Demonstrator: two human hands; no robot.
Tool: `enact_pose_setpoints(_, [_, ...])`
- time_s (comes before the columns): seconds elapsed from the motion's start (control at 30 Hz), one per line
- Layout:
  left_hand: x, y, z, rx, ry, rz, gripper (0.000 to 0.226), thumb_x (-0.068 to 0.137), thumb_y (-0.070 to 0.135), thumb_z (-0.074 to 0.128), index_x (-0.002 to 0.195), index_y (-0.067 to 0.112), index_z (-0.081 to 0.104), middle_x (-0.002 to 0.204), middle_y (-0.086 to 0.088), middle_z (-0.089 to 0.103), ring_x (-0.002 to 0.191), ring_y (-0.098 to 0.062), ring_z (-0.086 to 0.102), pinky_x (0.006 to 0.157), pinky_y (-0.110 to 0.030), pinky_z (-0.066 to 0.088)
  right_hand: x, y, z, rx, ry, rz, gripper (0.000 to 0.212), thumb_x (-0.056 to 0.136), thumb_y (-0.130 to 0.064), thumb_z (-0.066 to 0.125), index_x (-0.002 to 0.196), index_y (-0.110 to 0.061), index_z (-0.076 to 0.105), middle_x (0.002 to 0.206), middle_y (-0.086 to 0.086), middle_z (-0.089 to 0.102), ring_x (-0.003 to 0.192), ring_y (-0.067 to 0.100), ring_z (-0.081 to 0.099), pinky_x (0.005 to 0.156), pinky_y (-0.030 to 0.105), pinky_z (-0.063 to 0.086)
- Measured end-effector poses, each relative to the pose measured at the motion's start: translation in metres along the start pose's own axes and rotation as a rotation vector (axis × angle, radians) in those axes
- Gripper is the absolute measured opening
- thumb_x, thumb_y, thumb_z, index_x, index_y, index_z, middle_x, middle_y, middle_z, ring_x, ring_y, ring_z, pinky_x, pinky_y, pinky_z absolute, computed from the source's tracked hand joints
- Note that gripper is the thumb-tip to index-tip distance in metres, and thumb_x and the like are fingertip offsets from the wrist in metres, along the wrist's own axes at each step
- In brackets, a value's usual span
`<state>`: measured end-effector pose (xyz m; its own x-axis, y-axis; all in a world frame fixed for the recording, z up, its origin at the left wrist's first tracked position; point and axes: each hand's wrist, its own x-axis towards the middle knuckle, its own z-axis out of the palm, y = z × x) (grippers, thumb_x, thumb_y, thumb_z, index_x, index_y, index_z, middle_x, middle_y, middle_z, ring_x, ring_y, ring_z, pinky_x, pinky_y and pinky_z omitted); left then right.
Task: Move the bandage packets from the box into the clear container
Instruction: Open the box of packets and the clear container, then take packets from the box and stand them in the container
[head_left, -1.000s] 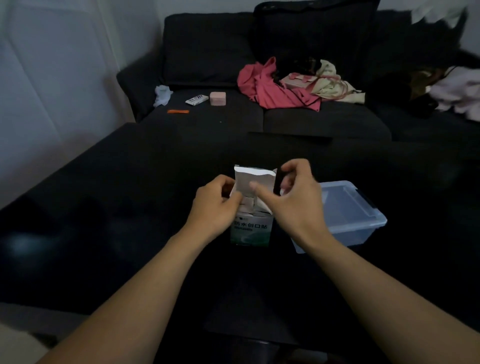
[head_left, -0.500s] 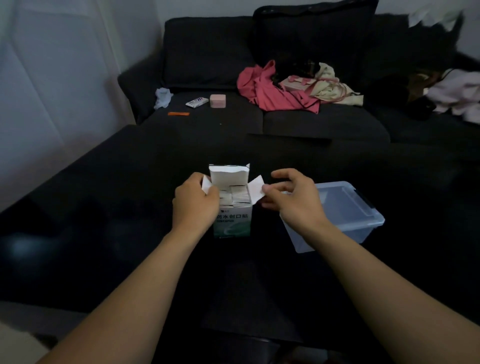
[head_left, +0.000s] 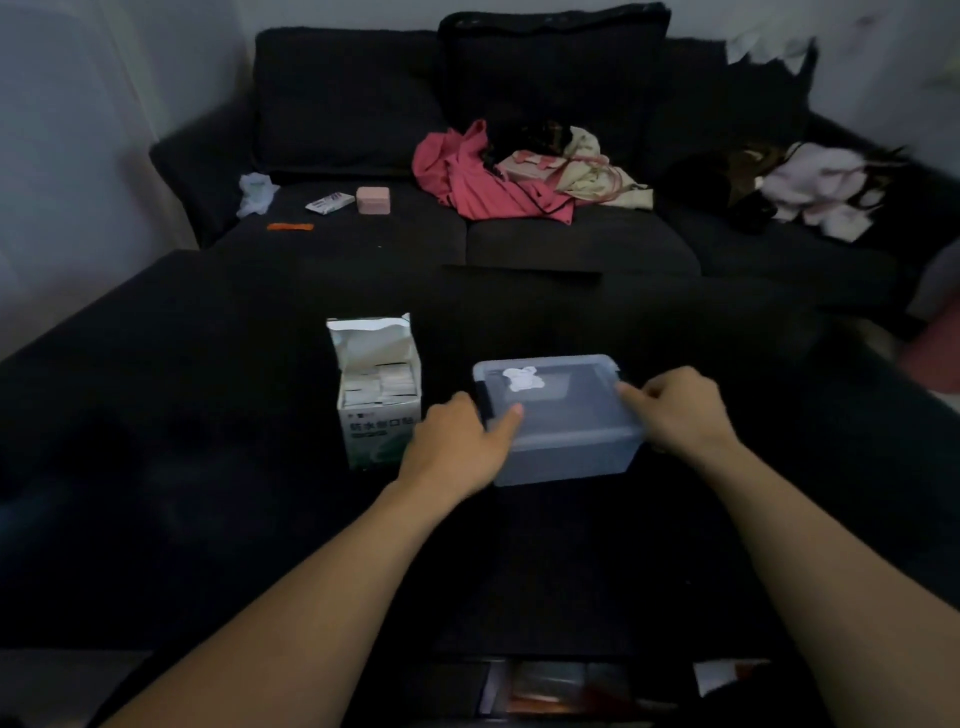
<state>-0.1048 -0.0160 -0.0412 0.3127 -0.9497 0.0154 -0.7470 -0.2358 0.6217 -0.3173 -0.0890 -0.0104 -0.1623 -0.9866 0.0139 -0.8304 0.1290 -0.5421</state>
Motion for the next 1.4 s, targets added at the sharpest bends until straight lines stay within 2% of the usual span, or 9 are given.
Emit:
enact_pose_setpoints(0.2, [0.017,-0.012,-0.012,-0.018,0.109,-0.032,0.043,0.103,0.042,0.042,0.078,0.013,0.061,0.082,-0.009,0.067,0.071,-0.03,0.067,0.068,-0.042,0.059,-0.025,-0.01,0.01,0.243,-0.155,0.066,0.039,0.101,-0.037,0.054,0.083,-0.006,0.071,0.07,0.009,0.067,0.056,0.016,0.061,0.048,0.026,0.047])
enact_pose_setpoints(0.37, [0.012,-0.019,-0.023,-0.151,0.058,-0.123,0.041,0.106,0.037,0.041,0.087,0.009,0.063,0.08,-0.012,0.068,0.051,-0.026,0.068,0.035,-0.024,0.044,-0.026,-0.004,-0.005,0.384,-0.507,0.265,0.051,0.102,-0.051,0.044,0.098,-0.006,0.067,0.077,0.009,0.07,0.062,0.018,0.062,0.056,0.028,0.048])
enact_pose_setpoints(0.47, [0.013,-0.019,-0.024,-0.126,0.039,-0.122,0.041,0.106,0.038,0.04,0.087,0.011,0.064,0.08,-0.01,0.067,0.054,-0.023,0.067,0.037,-0.025,0.045,-0.014,-0.005,-0.008,0.351,-0.192,0.037,0.077,0.084,-0.073,0.056,0.134,-0.014,0.057,0.129,0.011,0.063,0.109,0.027,0.065,0.087,0.039,0.054])
enact_pose_setpoints(0.57, [0.012,-0.017,-0.02,0.006,0.091,-0.013,0.045,0.106,0.037,0.041,0.077,0.01,0.063,0.072,-0.005,0.062,0.062,-0.018,0.06,0.053,-0.03,0.043,-0.02,-0.021,-0.002,0.051,-0.363,-0.373,0.115,0.065,-0.075,0.072,0.158,-0.027,0.023,0.165,-0.002,0.02,0.149,0.021,0.024,0.115,0.039,0.027])
enact_pose_setpoints(0.93, [0.005,-0.02,-0.038,-0.53,-0.231,-0.409,0.016,0.098,0.009,0.053,0.089,0.008,0.066,0.067,-0.007,0.058,0.058,-0.016,0.054,0.038,-0.02,0.046,-0.017,-0.027,0.014,-0.139,-0.532,-0.568,0.133,0.059,-0.058,0.088,0.16,-0.022,0.01,0.157,-0.01,0.019,0.143,0.014,0.02,0.116,0.033,0.026])
enact_pose_setpoints(1.03, [0.006,-0.02,-0.039,-0.579,-0.219,-0.465,0.019,0.098,0.006,0.052,0.088,0.01,0.067,0.074,-0.007,0.062,0.063,-0.016,0.056,0.037,-0.019,0.048,-0.011,-0.025,0.003,0.31,-0.536,-0.466,0.115,0.063,-0.046,0.089,0.156,-0.019,0.029,0.147,-0.005,0.039,0.132,0.012,0.044,0.104,0.026,0.037])
enact_pose_setpoints(1.13, [0.007,-0.018,-0.037,-0.545,-0.164,-0.455,0.017,0.1,0.004,0.048,0.099,0.005,0.065,0.091,-0.013,0.064,0.072,-0.022,0.062,0.039,-0.023,0.053,0.005,-0.012,-0.007,0.718,-0.266,-0.251,0.102,0.057,-0.058,0.082,0.145,-0.023,0.046,0.136,-0.002,0.054,0.11,0.007,0.058,0.094,0.034,0.05])
enact_pose_setpoints(1.23, [0.002,-0.014,-0.036,-0.404,-0.07,-0.355,0.018,0.104,0.012,0.046,0.093,0.009,0.06,0.092,-0.015,0.066,0.071,-0.024,0.067,0.048,-0.03,0.059,0.025,0.021,-0.008,0.29,0.023,0.067,0.116,0.048,-0.074,0.081,0.145,-0.026,0.038,0.142,0.01,0.047,0.122,0.031,0.053,0.097,0.051,0.05])
enact_pose_setpoints(1.4, [-0.006,-0.014,-0.043,0.022,0.119,-0.081,0.021,0.103,0.037,0.05,0.092,0.019,0.056,0.083,-0.003,0.066,0.068,-0.021,0.068,0.062,-0.039,0.059,0.021,0.066,0.005,-0.247,-0.192,0.242,0.131,0.045,-0.083,0.077,0.148,-0.017,0.029,0.149,0.019,0.036,0.138,0.041,0.035,0.109,0.062,0.034])
